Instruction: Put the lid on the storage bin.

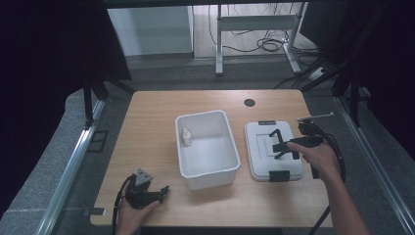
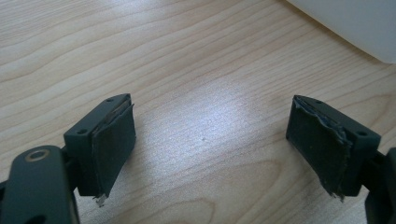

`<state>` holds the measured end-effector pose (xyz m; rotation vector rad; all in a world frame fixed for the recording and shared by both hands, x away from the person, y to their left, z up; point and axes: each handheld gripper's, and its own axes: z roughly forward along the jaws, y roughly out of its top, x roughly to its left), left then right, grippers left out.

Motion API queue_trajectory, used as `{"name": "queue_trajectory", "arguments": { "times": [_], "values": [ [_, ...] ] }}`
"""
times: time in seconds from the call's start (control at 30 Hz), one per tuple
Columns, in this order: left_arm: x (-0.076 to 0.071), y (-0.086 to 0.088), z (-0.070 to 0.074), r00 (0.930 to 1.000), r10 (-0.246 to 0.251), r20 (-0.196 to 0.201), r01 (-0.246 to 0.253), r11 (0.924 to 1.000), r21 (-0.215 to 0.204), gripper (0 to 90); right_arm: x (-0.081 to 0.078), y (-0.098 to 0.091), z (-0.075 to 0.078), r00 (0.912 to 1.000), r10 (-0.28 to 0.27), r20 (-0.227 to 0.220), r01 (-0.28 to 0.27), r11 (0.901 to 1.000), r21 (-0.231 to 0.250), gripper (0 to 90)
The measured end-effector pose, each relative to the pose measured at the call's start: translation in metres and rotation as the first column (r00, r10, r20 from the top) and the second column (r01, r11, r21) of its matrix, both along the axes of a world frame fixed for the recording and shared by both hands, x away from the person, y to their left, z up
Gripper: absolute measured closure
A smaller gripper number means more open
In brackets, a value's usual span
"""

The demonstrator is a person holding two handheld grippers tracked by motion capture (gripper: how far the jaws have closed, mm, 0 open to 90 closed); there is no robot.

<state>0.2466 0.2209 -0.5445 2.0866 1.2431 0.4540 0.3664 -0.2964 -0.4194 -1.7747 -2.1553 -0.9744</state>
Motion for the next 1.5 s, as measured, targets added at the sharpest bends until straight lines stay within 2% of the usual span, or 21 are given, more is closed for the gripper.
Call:
{"name": "queue_trajectory", "arguments": {
  "times": [0.2,0.4,0.57,0.67,0.77,1.0,1.13,1.33,1.5],
  "values": [
    [0.000,0.000,0.000,1.0000,0.000,0.000,0.000,1.0000,0.000,15.7,0.011,0.005,-0.003,0.9991,0.017,-0.038,-0.018,0.9996,-0.022,41.0],
    [0.000,0.000,0.000,1.0000,0.000,0.000,0.000,1.0000,0.000,15.7,0.022,0.005,-0.005,0.9983,0.000,-0.059,-0.002,0.9991,-0.043,43.3],
    [0.000,0.000,0.000,1.0000,0.000,0.000,0.000,1.0000,0.000,15.7,0.029,0.005,-0.008,0.9975,-0.002,-0.071,-0.001,0.9991,-0.041,46.1],
    [0.000,0.000,0.000,1.0000,0.000,0.000,0.000,1.0000,0.000,15.7,0.032,0.002,-0.010,0.9971,-0.006,-0.076,0.001,0.9976,-0.069,46.7],
    [0.000,0.000,0.000,1.0000,0.000,0.000,0.000,1.0000,0.000,15.7,0.035,-0.001,-0.011,0.9967,-0.024,-0.077,0.019,0.9976,-0.066,47.3],
    [0.000,0.000,0.000,1.0000,0.000,0.000,0.000,1.0000,0.001,15.7,0.041,-0.006,-0.010,0.9961,-0.037,-0.081,0.029,0.9953,-0.092,47.7],
    [0.000,0.000,0.000,1.0000,0.000,-0.001,0.000,1.0000,0.001,15.7,0.050,-0.008,-0.010,0.9944,-0.042,-0.097,0.032,0.9945,-0.100,48.5],
    [0.000,0.000,0.000,1.0000,0.000,-0.001,0.000,1.0000,0.001,15.7,0.063,-0.014,-0.013,0.9902,-0.057,-0.128,0.039,0.9899,-0.136,48.7],
    [0.000,0.000,0.000,1.0000,0.002,-0.001,-0.002,1.0000,0.001,15.6,0.072,-0.017,-0.019,0.9862,-0.065,-0.152,0.045,0.9902,-0.132,50.4]
  ]
}}
